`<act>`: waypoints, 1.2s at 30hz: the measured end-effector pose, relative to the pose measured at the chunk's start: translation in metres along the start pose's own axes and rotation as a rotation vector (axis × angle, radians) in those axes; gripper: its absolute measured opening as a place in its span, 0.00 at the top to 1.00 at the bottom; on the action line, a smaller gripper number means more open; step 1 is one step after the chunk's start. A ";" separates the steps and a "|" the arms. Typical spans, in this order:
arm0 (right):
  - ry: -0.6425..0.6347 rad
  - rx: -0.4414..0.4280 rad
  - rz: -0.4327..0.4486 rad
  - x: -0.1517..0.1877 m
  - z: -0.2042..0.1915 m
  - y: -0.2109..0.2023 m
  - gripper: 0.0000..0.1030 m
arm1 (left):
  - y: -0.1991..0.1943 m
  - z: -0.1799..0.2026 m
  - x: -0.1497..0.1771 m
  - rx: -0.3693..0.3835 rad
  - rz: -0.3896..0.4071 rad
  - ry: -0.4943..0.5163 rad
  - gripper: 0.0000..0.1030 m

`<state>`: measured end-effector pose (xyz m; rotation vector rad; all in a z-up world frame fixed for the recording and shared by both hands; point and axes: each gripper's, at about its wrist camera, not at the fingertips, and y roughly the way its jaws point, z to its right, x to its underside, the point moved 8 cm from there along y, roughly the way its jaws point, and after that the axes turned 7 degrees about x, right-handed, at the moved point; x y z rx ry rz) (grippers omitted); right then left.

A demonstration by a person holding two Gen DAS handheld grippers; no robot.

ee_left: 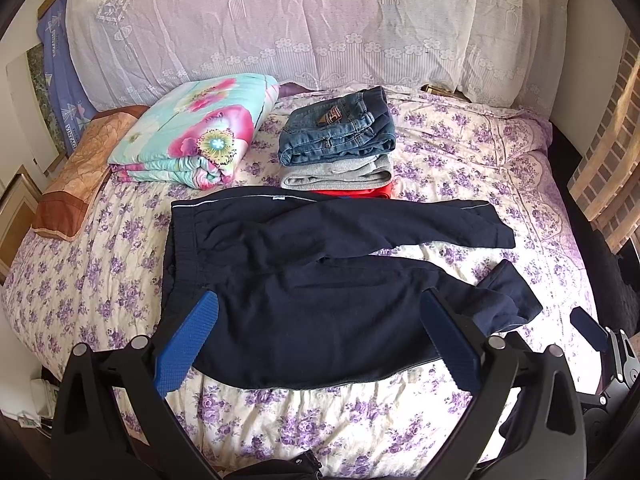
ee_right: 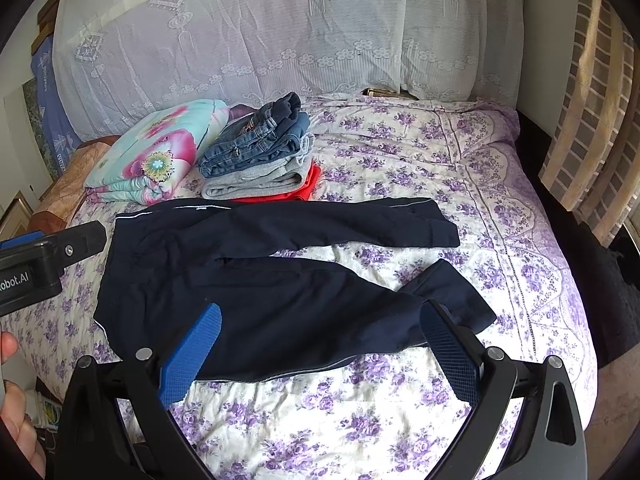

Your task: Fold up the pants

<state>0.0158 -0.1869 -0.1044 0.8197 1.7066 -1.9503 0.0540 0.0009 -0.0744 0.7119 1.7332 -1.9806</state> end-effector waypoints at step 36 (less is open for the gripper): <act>-0.006 0.002 -0.016 0.002 -0.002 0.005 0.03 | 0.006 0.001 0.006 0.007 -0.023 0.000 0.04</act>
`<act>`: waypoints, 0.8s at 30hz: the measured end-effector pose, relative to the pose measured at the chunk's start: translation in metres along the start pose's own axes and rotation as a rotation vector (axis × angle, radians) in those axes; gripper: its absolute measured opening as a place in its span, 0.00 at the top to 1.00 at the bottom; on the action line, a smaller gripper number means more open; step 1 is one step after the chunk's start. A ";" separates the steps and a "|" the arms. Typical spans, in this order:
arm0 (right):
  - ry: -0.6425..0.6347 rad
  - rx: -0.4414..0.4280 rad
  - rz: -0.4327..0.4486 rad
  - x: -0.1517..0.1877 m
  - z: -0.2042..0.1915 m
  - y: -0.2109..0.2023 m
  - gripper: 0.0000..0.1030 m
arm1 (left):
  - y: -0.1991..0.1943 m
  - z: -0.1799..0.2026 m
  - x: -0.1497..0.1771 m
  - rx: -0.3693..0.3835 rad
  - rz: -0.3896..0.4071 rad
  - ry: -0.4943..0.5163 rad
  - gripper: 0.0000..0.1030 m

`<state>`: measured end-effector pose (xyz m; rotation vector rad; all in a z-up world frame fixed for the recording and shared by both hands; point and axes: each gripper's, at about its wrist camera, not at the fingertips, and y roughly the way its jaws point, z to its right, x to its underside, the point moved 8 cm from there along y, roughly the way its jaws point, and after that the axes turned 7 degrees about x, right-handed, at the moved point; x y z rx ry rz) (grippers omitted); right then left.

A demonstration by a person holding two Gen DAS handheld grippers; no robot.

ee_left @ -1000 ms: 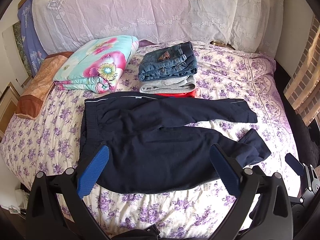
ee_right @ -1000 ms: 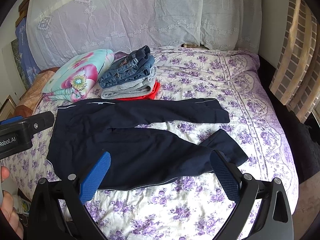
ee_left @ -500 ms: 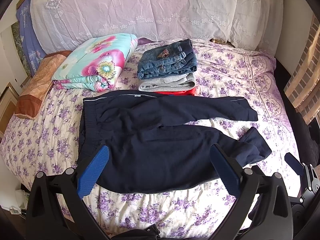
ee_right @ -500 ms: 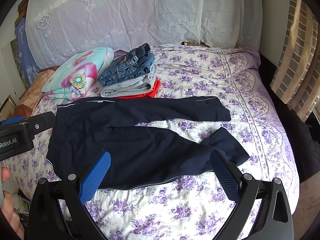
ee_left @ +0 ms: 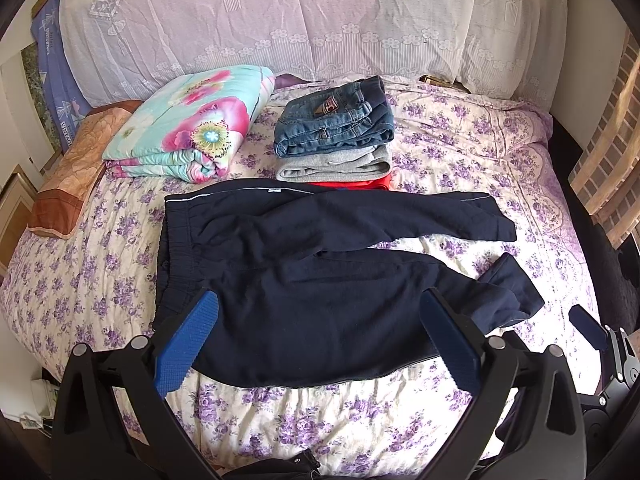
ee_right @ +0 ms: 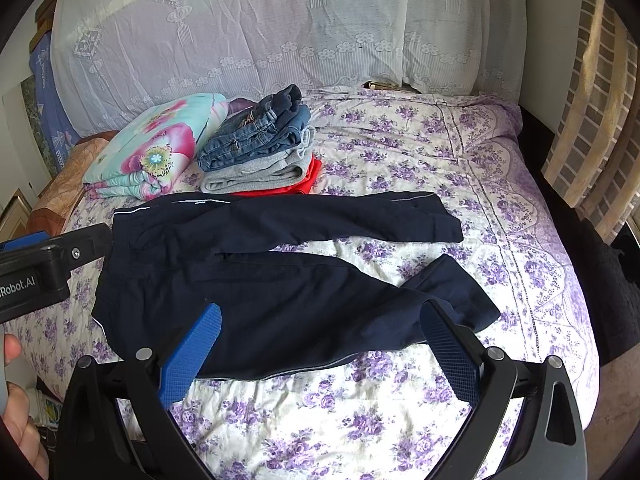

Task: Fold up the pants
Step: 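Grasp the waistband with the left tool while the right tool grasps a leg hem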

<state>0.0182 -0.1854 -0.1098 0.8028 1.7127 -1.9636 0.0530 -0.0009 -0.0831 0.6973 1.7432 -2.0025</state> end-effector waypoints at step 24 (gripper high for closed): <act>0.078 0.017 -0.226 0.041 0.025 0.074 0.03 | 0.086 -0.050 0.059 0.043 -0.286 -0.195 0.04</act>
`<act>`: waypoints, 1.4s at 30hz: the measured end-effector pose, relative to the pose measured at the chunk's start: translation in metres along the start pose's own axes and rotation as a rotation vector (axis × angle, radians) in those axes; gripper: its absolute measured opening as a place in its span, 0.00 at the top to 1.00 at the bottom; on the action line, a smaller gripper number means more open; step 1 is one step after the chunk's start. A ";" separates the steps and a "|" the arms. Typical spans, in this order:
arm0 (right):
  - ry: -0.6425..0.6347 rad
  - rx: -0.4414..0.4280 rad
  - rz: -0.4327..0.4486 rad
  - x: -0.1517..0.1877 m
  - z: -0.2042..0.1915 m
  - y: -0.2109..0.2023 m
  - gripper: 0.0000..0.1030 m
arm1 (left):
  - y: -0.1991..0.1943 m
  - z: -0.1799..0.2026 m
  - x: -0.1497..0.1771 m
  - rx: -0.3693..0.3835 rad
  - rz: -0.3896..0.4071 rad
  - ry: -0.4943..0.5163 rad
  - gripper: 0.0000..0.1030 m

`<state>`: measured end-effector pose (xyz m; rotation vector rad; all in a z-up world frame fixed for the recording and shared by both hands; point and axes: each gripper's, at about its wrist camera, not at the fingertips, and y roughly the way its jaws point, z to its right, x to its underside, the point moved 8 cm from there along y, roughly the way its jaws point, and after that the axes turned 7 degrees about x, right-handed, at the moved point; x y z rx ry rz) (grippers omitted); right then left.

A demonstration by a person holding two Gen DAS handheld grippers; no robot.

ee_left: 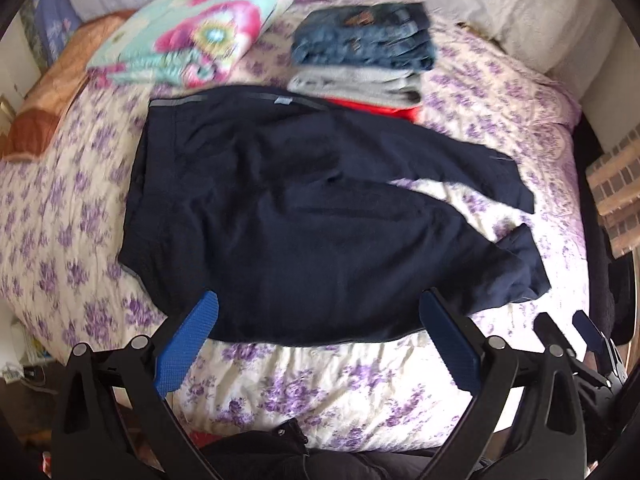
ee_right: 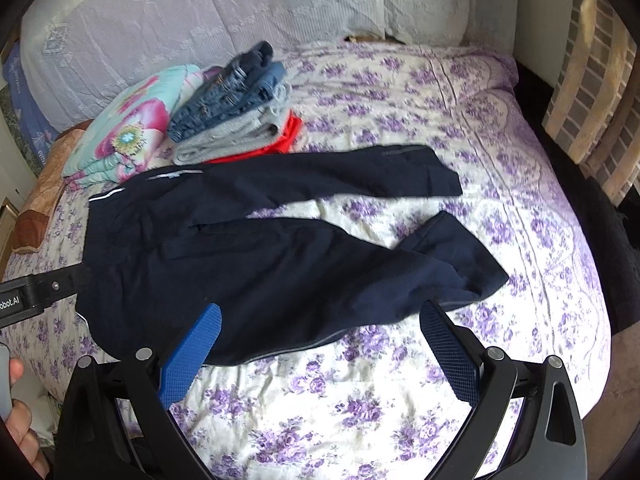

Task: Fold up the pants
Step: 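Grasp the waistband with the left tool while the right tool grasps a leg hem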

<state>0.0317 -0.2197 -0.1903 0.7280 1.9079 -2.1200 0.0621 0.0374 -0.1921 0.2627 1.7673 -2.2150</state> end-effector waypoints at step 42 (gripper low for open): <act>0.378 -0.070 -0.235 0.045 0.148 0.122 0.03 | 0.040 -0.298 0.031 -0.063 -0.003 -0.505 0.67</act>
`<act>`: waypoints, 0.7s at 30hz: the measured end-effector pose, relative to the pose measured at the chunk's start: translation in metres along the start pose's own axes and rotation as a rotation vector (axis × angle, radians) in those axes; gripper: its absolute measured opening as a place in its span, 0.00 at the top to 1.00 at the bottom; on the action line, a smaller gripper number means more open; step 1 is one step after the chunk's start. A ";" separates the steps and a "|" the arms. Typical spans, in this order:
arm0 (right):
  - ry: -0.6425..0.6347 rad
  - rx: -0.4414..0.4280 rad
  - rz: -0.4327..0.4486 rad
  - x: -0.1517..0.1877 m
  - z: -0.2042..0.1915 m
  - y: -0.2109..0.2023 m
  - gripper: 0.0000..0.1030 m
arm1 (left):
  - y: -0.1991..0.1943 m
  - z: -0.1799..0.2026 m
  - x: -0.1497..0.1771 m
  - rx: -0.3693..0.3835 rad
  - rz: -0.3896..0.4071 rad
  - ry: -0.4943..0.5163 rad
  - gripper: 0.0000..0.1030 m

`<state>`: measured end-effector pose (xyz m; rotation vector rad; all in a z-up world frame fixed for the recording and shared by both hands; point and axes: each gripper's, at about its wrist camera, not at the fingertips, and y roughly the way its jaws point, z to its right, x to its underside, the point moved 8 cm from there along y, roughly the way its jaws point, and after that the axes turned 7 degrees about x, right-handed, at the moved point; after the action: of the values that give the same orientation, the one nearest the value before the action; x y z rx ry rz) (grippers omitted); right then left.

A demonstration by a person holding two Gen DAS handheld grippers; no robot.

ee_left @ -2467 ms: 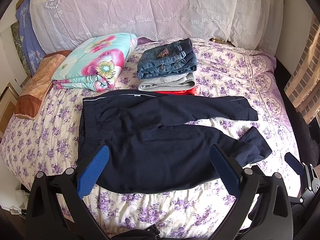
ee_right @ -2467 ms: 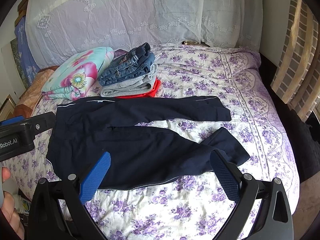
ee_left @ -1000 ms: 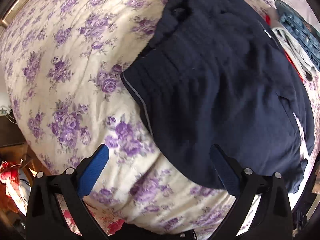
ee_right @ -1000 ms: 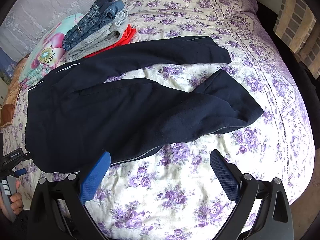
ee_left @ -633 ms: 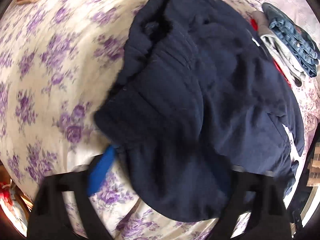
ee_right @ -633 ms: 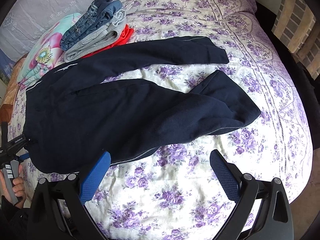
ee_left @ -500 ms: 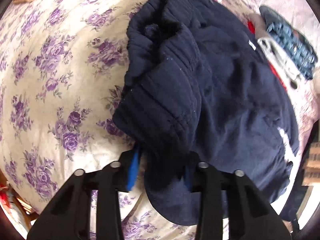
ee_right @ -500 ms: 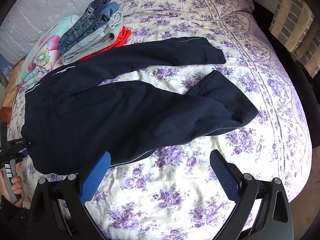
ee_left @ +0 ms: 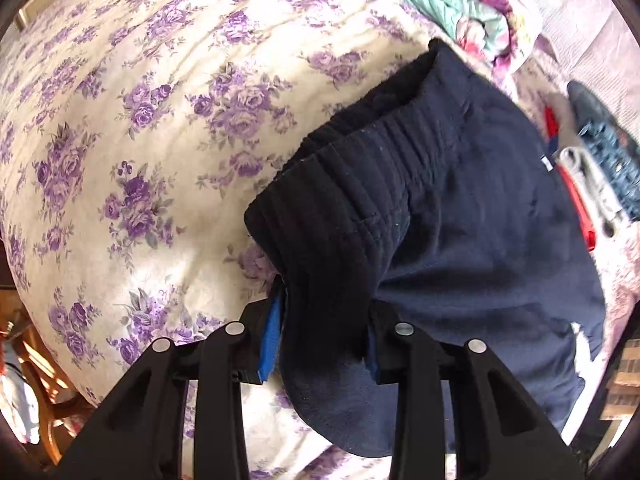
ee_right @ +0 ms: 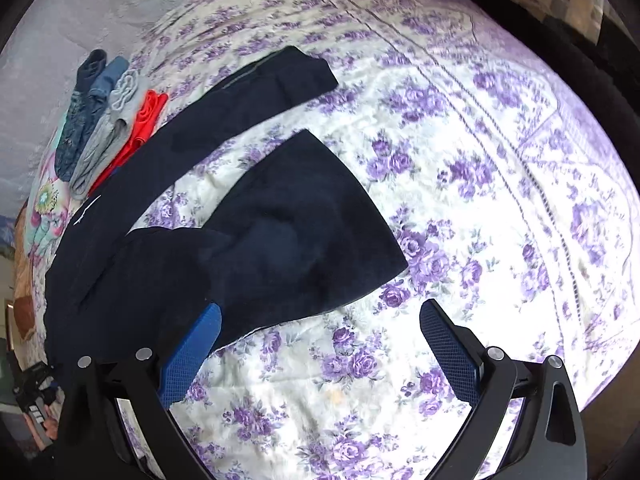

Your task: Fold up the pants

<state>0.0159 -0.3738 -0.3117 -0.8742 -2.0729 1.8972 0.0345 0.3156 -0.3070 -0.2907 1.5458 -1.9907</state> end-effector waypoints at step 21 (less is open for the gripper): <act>0.116 -0.077 -0.048 0.026 0.036 -0.008 0.87 | -0.052 0.020 0.013 -0.074 0.049 0.032 0.69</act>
<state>-0.0259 -0.3902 -0.3156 -0.9196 -2.0902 1.7102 0.0179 0.2995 -0.2550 -0.2492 1.6328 -1.9120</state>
